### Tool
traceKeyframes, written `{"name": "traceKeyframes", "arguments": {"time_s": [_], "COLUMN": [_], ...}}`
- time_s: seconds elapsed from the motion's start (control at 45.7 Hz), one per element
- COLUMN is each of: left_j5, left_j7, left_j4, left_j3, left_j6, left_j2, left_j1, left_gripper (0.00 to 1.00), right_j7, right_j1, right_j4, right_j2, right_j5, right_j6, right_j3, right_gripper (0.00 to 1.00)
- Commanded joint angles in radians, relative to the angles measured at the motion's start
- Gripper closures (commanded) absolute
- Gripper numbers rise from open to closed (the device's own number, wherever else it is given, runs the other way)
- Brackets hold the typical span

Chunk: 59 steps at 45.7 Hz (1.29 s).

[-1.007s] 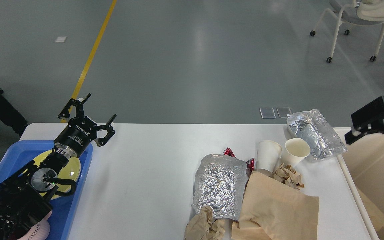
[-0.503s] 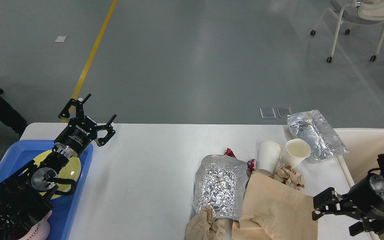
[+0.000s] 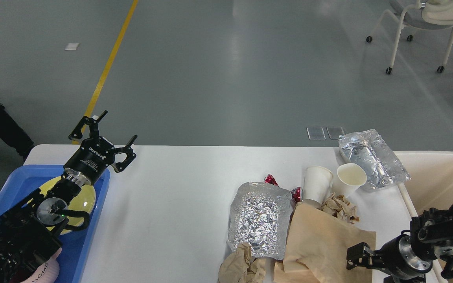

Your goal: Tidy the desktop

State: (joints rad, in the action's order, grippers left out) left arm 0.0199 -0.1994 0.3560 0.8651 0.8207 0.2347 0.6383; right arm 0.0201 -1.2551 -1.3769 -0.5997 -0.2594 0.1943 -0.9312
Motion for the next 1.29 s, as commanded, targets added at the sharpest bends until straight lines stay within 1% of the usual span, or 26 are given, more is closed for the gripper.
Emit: {"name": "traceKeyframes", "arguments": {"time_s": [0.0, 0.044, 0.066, 0.088, 0.109, 0.153, 0.175, 0.241, 0.263, 0.306, 0.766, 0.875, 0.985, 1.029, 1.072, 1.182, 1.269], "left_j5": [0.000, 0.000, 0.000, 0.000, 0.000, 0.000, 0.000, 0.000, 0.000, 0.000, 0.000, 0.000, 0.000, 0.000, 0.000, 0.000, 0.000], "left_j7": [0.000, 0.000, -0.002, 0.000, 0.000, 0.000, 0.000, 0.000, 0.000, 0.000, 0.000, -0.002, 0.000, 0.000, 0.000, 0.000, 0.000], "left_j4": [0.000, 0.000, 0.000, 0.000, 0.000, 0.000, 0.000, 0.000, 0.000, 0.000, 0.000, 0.000, 0.000, 0.000, 0.000, 0.000, 0.000], "left_j3": [0.000, 0.000, 0.000, -0.001, 0.000, 0.000, 0.000, 0.000, 0.000, 0.000, 0.000, 0.000, 0.000, 0.000, 0.000, -0.001, -0.001], "left_j6": [0.000, 0.000, 0.000, 0.000, 0.000, 0.000, 0.000, 0.000, 0.000, 0.000, 0.000, 0.000, 0.000, 0.000, 0.000, 0.000, 0.000], "left_j2": [0.000, 0.000, 0.000, 0.000, 0.000, 0.000, 0.000, 0.000, 0.000, 0.000, 0.000, 0.000, 0.000, 0.000, 0.000, 0.000, 0.000], "left_j1": [0.000, 0.000, 0.000, 0.000, 0.000, 0.000, 0.000, 0.000, 0.000, 0.000, 0.000, 0.000, 0.000, 0.000, 0.000, 0.000, 0.000], "left_gripper": [0.00, 0.00, 0.00, 0.00, 0.00, 0.00, 0.00, 0.00, 0.00, 0.00, 0.00, 0.00, 0.00, 0.00, 0.00, 0.00, 0.00], "right_j7": [0.000, 0.000, -0.002, -0.002, -0.002, -0.006, -0.009, -0.012, -0.014, -0.014, -0.014, -0.019, -0.019, -0.019, -0.019, -0.017, -0.006], "right_j1": [0.068, 0.078, 0.085, 0.089, 0.092, 0.097, 0.097, 0.098, 0.098, 0.097, 0.088, 0.068, -0.003, -0.055, -0.125, -0.372, -0.646], "right_j4": [0.047, 0.050, 0.050, 0.049, 0.049, 0.049, 0.049, 0.049, 0.049, 0.049, 0.042, 0.026, -0.020, -0.056, -0.085, -0.116, -0.105], "right_j2": [0.029, 0.037, 0.038, 0.040, 0.040, 0.040, 0.040, 0.040, 0.040, 0.040, 0.023, -0.011, -0.070, -0.115, -0.172, -0.314, -0.403], "right_j5": [0.005, 0.006, 0.006, 0.006, 0.006, 0.006, 0.006, 0.006, 0.008, 0.008, 0.008, 0.009, 0.009, 0.009, 0.008, -0.008, -0.064], "right_j6": [-0.036, -0.046, -0.052, -0.059, -0.068, -0.078, -0.078, -0.082, -0.082, -0.081, -0.079, -0.069, -0.049, -0.014, 0.055, 0.299, 0.520], "right_j3": [0.032, 0.038, 0.040, 0.040, 0.042, 0.043, 0.043, 0.043, 0.045, 0.046, 0.051, 0.051, 0.046, 0.034, 0.025, -0.035, -0.110], "right_gripper": [0.00, 0.00, 0.04, 0.10, 0.21, 0.51, 0.61, 0.70, 0.75, 1.00, 1.00, 1.00, 1.00, 1.00, 1.00, 1.00, 1.00]}}
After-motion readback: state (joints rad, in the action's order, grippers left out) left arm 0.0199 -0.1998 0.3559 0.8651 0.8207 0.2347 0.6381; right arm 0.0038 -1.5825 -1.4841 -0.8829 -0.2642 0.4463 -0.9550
